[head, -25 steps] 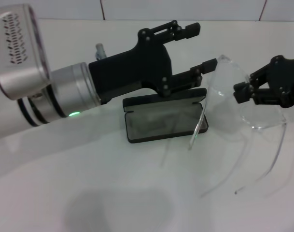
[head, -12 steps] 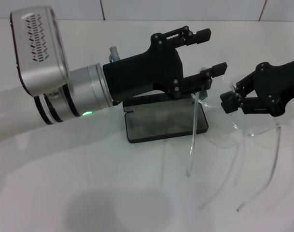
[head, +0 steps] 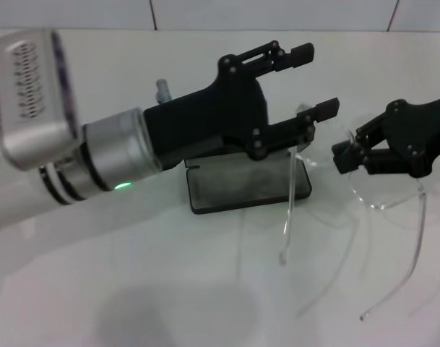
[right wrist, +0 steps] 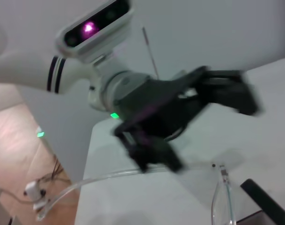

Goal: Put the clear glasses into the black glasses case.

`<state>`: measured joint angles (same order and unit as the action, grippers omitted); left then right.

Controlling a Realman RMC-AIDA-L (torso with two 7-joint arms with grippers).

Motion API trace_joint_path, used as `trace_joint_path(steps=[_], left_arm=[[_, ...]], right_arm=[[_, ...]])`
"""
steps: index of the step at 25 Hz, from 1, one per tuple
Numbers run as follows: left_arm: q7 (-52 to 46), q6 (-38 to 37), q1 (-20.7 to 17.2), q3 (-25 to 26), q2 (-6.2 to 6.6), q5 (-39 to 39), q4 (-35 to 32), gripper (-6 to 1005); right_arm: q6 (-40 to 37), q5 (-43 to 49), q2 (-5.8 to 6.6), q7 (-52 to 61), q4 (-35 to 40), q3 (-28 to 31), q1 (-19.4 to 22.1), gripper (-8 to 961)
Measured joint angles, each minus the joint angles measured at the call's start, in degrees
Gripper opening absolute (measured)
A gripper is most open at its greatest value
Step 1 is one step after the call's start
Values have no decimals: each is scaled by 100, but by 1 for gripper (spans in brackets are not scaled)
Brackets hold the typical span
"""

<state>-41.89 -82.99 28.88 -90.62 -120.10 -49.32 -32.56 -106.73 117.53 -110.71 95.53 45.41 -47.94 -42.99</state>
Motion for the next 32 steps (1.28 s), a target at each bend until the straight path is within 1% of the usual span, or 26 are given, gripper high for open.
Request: trace_joint_path(steps=[3, 5, 9, 10, 13, 19, 24, 32], left_arm=[[-1, -383, -164, 157, 23, 57, -18, 666], [-5, -565, -305, 355, 30, 71, 2, 666], [-21, -630, -433, 484, 36, 60, 13, 666], [-26, -632, -429, 485, 37, 39, 16, 666], [-29, -632, -388, 464, 36, -7, 32, 666], [-30, -631, -185, 416, 22, -140, 247, 666], [-30, -628, -106, 295, 17, -145, 292, 665], [0, -591, -102, 233, 14, -157, 312, 665]], right_arm=[[1, -3, 65, 0, -217, 274, 26, 121], [1, -7, 98, -28, -364, 452, 62, 121], [-4, -75, 108, -82, -529, 628, 165, 121], [-7, -89, 96, -89, -538, 628, 180, 121], [-59, -90, 8, -94, -540, 622, 192, 121], [-134, -132, -138, -84, -543, 612, 187, 120], [-143, -161, -210, -60, -543, 573, 177, 120], [-181, -169, -305, -47, -543, 602, 146, 120]])
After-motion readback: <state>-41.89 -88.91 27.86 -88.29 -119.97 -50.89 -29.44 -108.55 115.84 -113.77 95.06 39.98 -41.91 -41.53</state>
